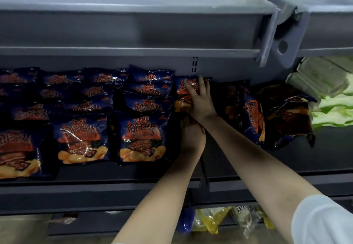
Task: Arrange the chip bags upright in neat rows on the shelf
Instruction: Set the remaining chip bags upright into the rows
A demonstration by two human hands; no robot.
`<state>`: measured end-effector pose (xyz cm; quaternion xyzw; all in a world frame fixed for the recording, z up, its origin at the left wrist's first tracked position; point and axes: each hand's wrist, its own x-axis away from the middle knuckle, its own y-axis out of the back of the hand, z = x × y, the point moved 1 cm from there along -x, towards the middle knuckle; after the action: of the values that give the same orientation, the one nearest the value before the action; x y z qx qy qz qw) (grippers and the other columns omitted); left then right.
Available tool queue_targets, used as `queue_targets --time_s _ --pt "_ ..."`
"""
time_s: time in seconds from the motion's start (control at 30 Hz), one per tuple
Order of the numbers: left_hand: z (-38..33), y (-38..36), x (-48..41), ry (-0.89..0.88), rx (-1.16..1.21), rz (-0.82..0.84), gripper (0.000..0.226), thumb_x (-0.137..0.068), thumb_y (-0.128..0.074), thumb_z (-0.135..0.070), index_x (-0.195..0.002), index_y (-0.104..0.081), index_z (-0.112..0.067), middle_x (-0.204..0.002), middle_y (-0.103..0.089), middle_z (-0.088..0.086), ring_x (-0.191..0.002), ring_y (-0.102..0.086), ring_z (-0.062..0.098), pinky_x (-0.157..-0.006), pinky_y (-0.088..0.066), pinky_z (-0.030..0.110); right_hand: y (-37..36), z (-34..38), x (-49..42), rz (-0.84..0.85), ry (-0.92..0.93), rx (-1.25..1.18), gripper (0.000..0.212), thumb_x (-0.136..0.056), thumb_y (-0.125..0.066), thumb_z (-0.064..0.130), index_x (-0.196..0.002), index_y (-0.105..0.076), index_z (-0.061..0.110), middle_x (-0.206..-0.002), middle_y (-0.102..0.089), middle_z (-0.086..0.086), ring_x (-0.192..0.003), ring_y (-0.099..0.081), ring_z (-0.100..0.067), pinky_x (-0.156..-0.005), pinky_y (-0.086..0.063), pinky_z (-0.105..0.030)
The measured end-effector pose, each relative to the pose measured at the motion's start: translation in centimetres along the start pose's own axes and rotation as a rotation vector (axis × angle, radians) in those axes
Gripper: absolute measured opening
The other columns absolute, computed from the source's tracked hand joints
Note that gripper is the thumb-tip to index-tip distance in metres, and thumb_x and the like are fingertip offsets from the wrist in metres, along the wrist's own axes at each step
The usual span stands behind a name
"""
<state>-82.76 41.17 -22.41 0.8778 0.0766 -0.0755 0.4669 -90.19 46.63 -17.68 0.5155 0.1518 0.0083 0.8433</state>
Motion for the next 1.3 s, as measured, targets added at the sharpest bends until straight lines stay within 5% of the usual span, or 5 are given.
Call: queue_targets --time_s 0.43,0.93,1.03,1.17,1.3 --pt "-0.1 0.2 -0.2 0.043 0.153 -0.013 0.047 -0.096 -0.045 -0.021 -0.138 -0.037 -0.001 -0.134 -0.044 0.018 -0.121 -0.043 0.028 -0.098 -0.041 0.037 0.0 0.9 0.0 -0.078 -0.020 -0.044 0.092 -0.077 -0.074 0.035 -0.149 -0.017 0.031 -0.158 0.006 -0.012 -0.143 0.007 -0.040 -0.114 -0.008 -0.060" --pt "-2.2 2.2 0.6 -0.193 0.290 -0.148 0.039 -0.093 -0.048 -0.014 -0.132 -0.049 -0.007 -0.134 -0.049 0.018 -0.124 -0.046 0.032 -0.101 -0.036 0.035 12.7 2.8 5.0 -0.366 0.005 -0.367 0.074 -0.080 -0.073 0.020 -0.142 -0.035 0.007 -0.147 -0.031 -0.019 -0.138 -0.031 -0.030 -0.108 -0.030 -0.027" --pt "-4.8 2.7 -0.5 -0.098 0.575 0.007 0.038 -0.097 -0.043 -0.021 -0.133 -0.047 -0.009 -0.132 -0.052 0.014 -0.120 -0.050 0.028 -0.093 -0.034 0.017 14.1 0.2 6.9 -0.368 -0.067 -0.288 0.064 -0.083 -0.068 0.019 -0.139 -0.040 0.005 -0.144 -0.037 -0.017 -0.133 -0.038 -0.030 -0.107 -0.033 -0.029" --pt "-8.5 2.8 -1.9 0.134 0.781 0.328 0.051 -0.093 -0.046 -0.044 -0.134 -0.040 -0.016 -0.131 -0.050 0.009 -0.115 -0.051 0.029 -0.094 -0.047 0.045 14.2 -2.7 9.5 -0.318 -0.172 -0.288 0.040 -0.096 -0.052 0.021 -0.133 -0.048 0.007 -0.134 -0.050 -0.013 -0.127 -0.044 -0.026 -0.098 -0.029 -0.018" --pt "-10.0 2.6 -0.8 0.233 0.911 0.631 0.063 -0.084 -0.065 -0.035 -0.138 -0.035 -0.024 -0.131 -0.046 -0.003 -0.114 -0.049 0.018 -0.067 -0.053 0.031 13.9 -5.1 12.1 -0.074 -0.365 -0.632 0.060 -0.096 -0.025 0.058 -0.146 -0.032 0.024 -0.149 -0.037 0.005 -0.139 -0.028 -0.010 -0.104 -0.017 -0.016"
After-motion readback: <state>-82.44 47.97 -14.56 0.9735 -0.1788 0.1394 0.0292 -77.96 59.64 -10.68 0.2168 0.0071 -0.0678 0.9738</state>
